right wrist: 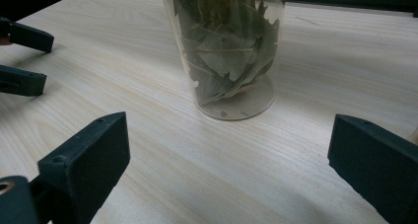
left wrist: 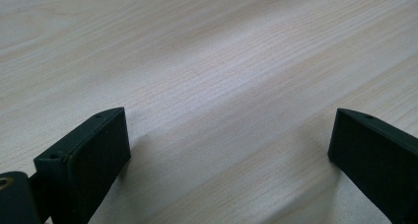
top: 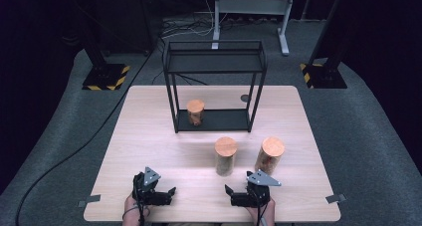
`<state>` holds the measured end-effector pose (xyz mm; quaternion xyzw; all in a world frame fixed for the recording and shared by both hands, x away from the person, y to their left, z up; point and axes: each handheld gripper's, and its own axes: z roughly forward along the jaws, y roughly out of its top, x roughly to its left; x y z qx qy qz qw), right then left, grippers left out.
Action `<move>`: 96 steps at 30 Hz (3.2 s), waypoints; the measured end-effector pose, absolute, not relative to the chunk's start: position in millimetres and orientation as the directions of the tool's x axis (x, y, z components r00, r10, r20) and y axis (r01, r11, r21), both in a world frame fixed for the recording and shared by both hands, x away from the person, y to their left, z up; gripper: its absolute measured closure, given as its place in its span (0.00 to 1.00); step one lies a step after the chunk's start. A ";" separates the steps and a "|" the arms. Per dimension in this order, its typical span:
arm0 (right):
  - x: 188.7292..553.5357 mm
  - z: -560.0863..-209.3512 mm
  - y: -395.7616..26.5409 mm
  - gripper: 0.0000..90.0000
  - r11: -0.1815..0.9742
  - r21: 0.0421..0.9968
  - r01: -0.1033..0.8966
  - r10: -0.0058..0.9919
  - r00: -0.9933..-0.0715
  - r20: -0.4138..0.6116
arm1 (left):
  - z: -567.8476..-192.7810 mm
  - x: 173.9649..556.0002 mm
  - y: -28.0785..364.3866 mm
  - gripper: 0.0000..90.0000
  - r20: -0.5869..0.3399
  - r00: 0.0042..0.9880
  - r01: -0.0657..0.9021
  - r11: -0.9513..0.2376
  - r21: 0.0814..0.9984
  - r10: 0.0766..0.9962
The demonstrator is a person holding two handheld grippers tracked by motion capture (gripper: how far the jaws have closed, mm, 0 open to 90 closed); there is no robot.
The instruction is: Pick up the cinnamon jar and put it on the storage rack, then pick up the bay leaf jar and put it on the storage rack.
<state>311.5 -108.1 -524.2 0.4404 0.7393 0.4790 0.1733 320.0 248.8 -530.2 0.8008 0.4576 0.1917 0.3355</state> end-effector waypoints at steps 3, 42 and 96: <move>311.5 -524.1 -108.2 0.02 0.151 0.861 0.485 0.818 -0.551 0.167 | -530.2 320.0 248.7 0.02 0.000 0.508 0.605 -0.356 0.712 0.862; 311.4 -515.5 -95.1 0.00 0.202 0.859 0.470 0.842 -0.532 0.093 | -530.3 320.7 248.6 0.01 -0.002 0.509 0.604 -0.356 0.713 0.861; 374.3 -466.0 -63.9 0.18 0.136 0.936 0.324 0.820 -0.568 0.077 | -530.3 321.4 247.9 0.01 0.000 0.536 0.592 -0.377 0.712 0.844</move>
